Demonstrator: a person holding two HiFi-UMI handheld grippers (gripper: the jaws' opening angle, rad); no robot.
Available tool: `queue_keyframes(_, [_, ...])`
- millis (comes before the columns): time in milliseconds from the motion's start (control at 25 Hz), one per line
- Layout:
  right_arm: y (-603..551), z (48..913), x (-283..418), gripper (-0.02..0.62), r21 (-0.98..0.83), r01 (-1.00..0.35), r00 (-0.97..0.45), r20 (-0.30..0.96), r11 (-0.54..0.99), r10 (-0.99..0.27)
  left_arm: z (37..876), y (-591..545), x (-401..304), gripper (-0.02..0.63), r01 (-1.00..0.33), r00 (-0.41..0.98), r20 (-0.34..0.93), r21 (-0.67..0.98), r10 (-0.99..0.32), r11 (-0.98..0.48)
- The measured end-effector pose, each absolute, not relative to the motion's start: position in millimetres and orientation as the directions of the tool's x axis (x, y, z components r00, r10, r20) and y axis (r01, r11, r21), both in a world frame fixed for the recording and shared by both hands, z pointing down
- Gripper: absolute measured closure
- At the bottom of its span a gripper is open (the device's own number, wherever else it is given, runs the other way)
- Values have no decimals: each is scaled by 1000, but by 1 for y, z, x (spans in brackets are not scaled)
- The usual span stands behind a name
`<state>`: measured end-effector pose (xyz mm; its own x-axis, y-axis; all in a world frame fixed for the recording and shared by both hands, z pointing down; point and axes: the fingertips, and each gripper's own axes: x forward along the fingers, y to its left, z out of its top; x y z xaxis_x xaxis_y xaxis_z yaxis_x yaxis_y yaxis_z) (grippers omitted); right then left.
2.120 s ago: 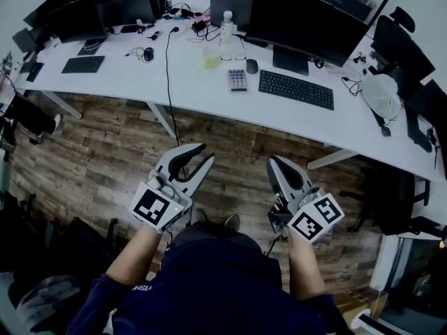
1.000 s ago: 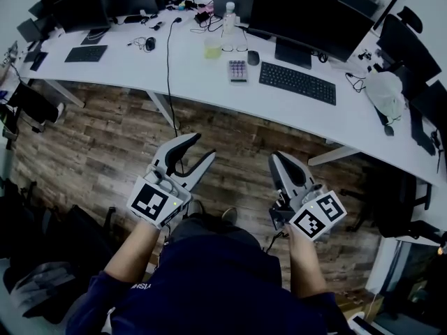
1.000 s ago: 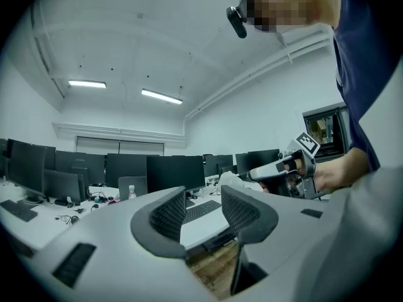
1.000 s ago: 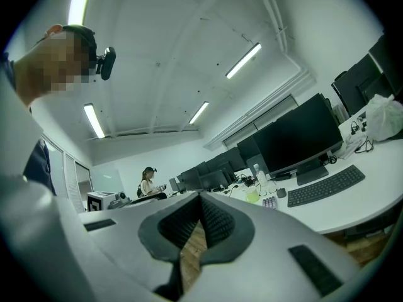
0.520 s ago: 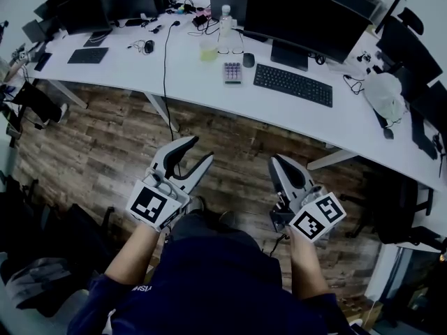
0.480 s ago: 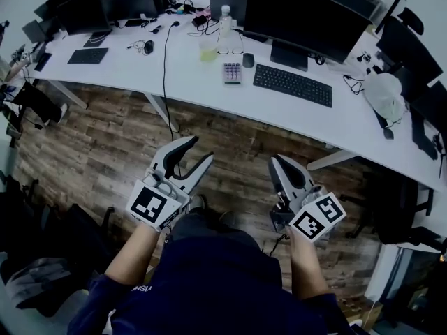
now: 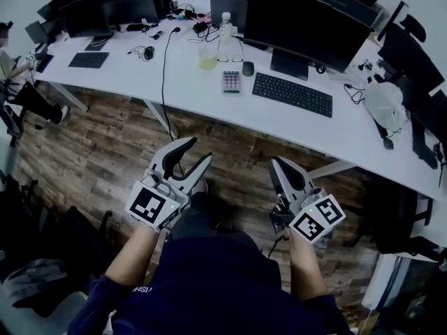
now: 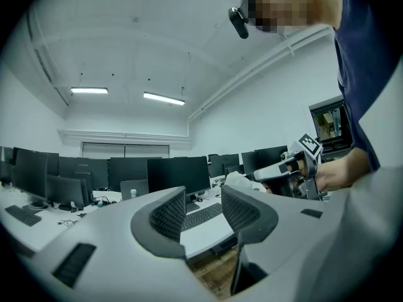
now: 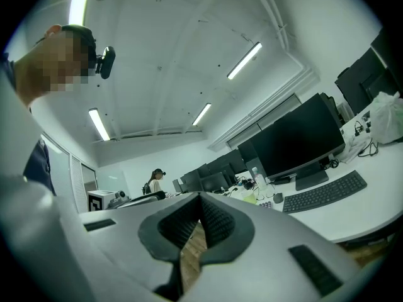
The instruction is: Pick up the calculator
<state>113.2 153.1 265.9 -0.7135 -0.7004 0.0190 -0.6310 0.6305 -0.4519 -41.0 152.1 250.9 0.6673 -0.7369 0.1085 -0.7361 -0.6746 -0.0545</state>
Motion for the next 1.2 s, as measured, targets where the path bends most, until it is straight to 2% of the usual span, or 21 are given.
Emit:
queue_keyframes(520, [99,279,100,592,-458,-640,-709,44,617,-704,265,96,-52,416,-731,675,109,-29,-729,-681])
queue_keyframes(1200, [-4,291,45,592,-458,-688,-671,106,563,-733,287,-14,-102,416,-688,722,126,25,-680,-726])
